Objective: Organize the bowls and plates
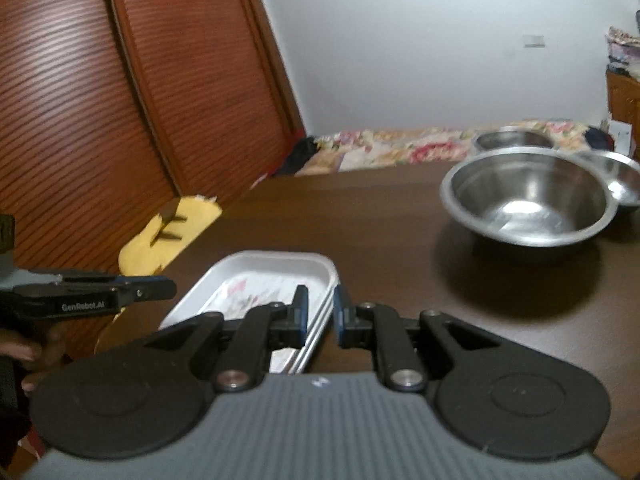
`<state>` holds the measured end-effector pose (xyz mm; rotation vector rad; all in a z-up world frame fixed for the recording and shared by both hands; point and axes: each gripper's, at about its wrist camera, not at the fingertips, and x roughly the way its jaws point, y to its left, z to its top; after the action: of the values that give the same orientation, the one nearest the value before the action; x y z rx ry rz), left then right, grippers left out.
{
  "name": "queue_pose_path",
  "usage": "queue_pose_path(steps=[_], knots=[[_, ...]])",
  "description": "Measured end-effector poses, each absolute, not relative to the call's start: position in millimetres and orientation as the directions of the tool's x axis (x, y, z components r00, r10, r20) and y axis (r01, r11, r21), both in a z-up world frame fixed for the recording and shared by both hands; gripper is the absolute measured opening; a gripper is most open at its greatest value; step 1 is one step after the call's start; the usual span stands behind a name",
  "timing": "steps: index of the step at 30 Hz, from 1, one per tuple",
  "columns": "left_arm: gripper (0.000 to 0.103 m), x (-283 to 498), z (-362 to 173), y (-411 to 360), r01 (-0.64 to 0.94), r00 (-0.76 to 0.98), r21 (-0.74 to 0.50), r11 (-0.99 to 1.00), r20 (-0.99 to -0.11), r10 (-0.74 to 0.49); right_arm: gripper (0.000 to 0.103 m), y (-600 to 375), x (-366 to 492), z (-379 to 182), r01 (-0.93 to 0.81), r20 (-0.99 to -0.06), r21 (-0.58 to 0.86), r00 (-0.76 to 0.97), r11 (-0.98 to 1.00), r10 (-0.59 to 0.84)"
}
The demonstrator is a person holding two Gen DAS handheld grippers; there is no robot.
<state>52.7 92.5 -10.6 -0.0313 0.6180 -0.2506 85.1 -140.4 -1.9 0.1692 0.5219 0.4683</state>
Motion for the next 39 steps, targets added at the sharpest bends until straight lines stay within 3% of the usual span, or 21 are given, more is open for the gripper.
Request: queue_pose_path(steps=[6,10,14,16,21,29,33,39], knots=[[0.018,64.3,3.3,76.8,0.248,0.801,-0.083,0.965,-0.542,-0.253,0.015,-174.8,82.7,12.6,-0.332,-0.386,0.251,0.827,0.909,0.409],[0.026,76.6,9.6,59.4,0.273,0.805,-0.073,0.959,-0.529,-0.27,0.015,-200.5,86.9,14.5,-0.295,-0.366,0.233,0.856,0.927,0.364],[0.026,88.9,12.4,38.9,0.306,0.797,-0.055,0.951,-0.532,-0.287,0.017,-221.7,96.8,12.2,-0.25,-0.354,0.196,0.884,0.948,0.306],[0.029,96.7,12.6,28.2,0.32,0.791,-0.053,0.946,-0.535,-0.298,0.033,-230.7,103.6,8.8,-0.23,-0.355,0.175,0.892,0.957,0.279],[0.033,118.0,10.3,0.8,0.341,0.778,-0.061,0.938,-0.542,-0.318,0.044,-250.0,119.8,2.4,-0.194,-0.361,0.149,0.902,0.97,0.236],[0.035,150.9,4.0,-40.2,0.354,0.757,-0.075,0.932,-0.562,-0.333,0.045,-275.9,146.2,-16.0,-0.155,-0.373,0.184,0.903,0.971,0.215],[0.048,163.7,-0.3,-52.3,0.354,0.746,-0.094,0.93,-0.572,-0.342,0.046,-286.4,156.5,-25.3,-0.154,-0.374,0.235,0.897,0.96,0.235],[0.049,178.9,-6.5,-66.9,0.352,0.73,-0.114,0.929,-0.589,-0.348,0.046,-290.2,170.5,-33.2,-0.174,-0.384,0.274,0.882,0.946,0.273]])
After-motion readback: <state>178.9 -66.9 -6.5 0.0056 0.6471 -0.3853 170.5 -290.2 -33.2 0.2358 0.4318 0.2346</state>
